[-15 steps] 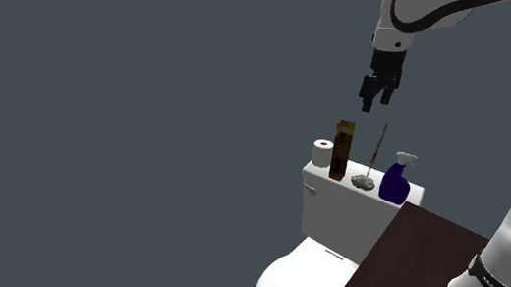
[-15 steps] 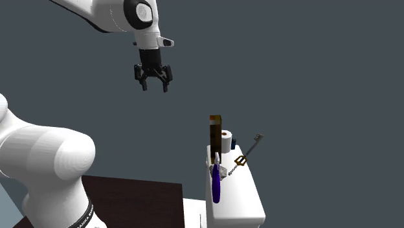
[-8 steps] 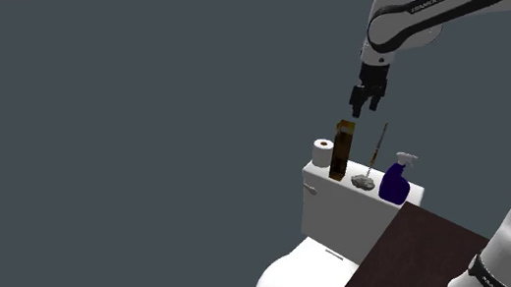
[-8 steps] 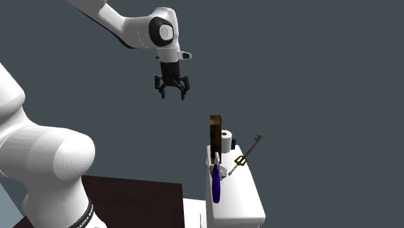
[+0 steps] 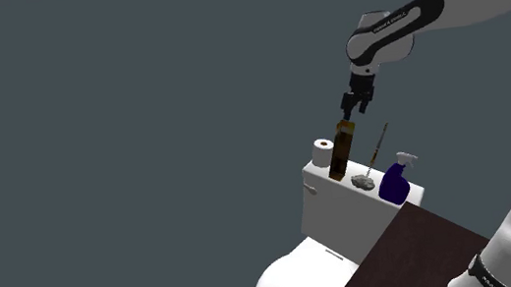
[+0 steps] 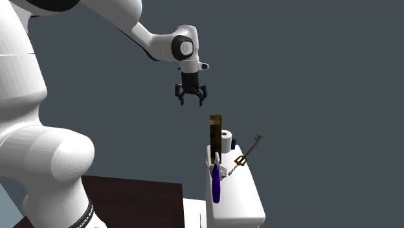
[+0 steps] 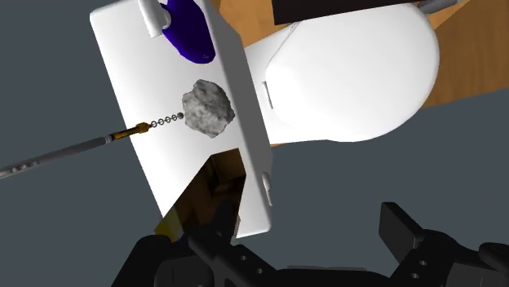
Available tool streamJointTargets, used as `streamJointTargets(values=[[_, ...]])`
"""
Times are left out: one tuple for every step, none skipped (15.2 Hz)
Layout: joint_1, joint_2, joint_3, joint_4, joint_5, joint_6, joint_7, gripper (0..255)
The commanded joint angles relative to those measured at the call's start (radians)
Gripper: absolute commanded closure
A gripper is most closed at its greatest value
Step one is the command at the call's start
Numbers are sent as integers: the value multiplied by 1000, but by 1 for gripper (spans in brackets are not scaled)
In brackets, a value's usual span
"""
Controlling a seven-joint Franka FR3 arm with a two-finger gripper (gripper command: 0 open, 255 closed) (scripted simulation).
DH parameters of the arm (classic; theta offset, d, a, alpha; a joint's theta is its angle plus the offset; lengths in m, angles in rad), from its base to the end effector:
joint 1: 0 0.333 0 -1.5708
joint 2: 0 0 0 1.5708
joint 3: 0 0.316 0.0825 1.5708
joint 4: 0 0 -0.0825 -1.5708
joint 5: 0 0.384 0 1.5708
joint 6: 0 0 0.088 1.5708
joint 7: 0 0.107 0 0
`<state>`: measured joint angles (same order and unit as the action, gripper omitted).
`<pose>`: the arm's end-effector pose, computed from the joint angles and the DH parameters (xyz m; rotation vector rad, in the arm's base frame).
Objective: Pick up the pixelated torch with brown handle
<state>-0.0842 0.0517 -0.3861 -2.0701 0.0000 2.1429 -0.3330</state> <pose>0.4991 -0.2517 0.4106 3.1066 -0.2125 0.0239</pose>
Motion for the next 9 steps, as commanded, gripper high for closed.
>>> streamJointTargets(values=[[-15,78,-9,48,34,27,-43,0],[-24,118,-10,79,52,33,-63,0],[-35,158,-11,111,70,38,-82,0],[-46,198,-10,145,88,41,-101,0],[-59,238,-8,181,105,44,-118,0],[-72,278,-5,218,121,44,-135,0],[-86,318,-1,257,136,44,-150,0],[-101,359,3,297,151,42,-164,0],[-116,399,7,340,164,39,-177,0]])
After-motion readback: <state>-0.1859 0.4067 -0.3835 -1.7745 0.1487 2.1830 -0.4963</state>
